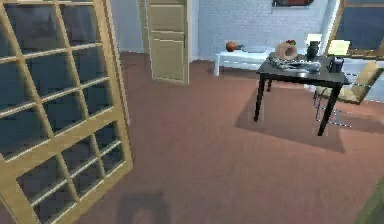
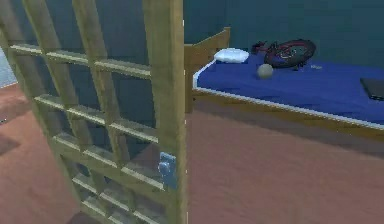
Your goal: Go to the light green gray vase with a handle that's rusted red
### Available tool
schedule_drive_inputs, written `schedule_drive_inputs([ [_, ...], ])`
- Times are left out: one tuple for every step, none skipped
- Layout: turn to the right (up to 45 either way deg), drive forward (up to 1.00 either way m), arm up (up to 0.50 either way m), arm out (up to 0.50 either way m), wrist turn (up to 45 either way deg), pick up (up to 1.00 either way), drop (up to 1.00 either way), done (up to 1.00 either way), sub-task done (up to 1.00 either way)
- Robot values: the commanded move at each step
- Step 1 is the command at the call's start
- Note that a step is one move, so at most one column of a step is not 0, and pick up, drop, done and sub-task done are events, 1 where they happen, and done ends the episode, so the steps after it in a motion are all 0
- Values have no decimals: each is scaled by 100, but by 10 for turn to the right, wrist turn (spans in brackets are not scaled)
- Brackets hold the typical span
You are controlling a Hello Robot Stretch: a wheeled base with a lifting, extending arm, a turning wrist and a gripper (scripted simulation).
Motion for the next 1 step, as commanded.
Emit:
schedule_drive_inputs([
  [0, 100, 0, 0, 0, 0, 0, 0, 0],
])
